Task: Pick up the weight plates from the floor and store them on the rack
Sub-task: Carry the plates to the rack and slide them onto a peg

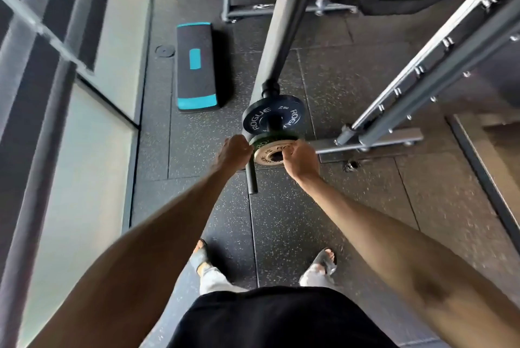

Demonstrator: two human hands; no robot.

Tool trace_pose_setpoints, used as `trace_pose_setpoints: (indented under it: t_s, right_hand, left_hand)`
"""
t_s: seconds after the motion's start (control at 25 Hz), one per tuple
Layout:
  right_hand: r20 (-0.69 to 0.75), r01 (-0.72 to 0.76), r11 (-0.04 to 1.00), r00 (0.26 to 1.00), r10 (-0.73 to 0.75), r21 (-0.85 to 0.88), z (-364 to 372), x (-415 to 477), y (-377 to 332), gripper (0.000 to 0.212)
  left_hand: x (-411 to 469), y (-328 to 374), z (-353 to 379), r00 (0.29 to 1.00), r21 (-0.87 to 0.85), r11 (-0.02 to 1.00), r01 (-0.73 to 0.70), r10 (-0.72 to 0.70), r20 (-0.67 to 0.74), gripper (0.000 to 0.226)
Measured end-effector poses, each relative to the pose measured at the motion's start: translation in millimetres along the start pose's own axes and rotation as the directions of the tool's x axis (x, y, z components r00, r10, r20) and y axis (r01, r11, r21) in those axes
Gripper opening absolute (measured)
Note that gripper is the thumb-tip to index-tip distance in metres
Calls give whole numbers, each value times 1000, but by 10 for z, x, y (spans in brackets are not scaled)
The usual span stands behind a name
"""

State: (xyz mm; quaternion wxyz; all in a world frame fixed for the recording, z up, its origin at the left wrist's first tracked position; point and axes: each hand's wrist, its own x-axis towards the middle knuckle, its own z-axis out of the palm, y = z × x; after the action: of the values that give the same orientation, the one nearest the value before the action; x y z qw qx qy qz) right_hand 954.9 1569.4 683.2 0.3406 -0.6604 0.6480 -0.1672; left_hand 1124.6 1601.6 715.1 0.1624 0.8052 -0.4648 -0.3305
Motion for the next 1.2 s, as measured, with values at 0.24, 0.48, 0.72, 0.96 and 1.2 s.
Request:
trace_pose_setpoints:
  t_s: [0.24, 0.48, 0.72, 0.96, 1.2]
  right_hand:
    - [-114, -273, 947, 949, 293, 167, 290, -185, -247, 43]
    - [0, -439, 869, 892, 451, 229, 628, -127, -226, 119]
    - [-28, -383, 912, 920, 391, 147, 743, 144, -267, 107]
    - [-29, -392, 889, 917, 397, -235, 593, 578, -443, 67]
    - [-26, -427, 876, 901, 432, -226, 601, 806, -605, 46]
  left_hand:
    - [271, -56, -288, 966, -59, 981, -182, 190, 175, 35]
    - [605, -47, -240, 925, -122, 982, -146, 180, 336, 93]
    - [726, -134, -53, 934, -250, 961, -121, 196, 299, 98]
    - [981, -165, 11, 944, -302, 939, -164, 239, 228, 94]
    - [1104, -226, 23, 930, -169, 962, -216, 255, 265, 89]
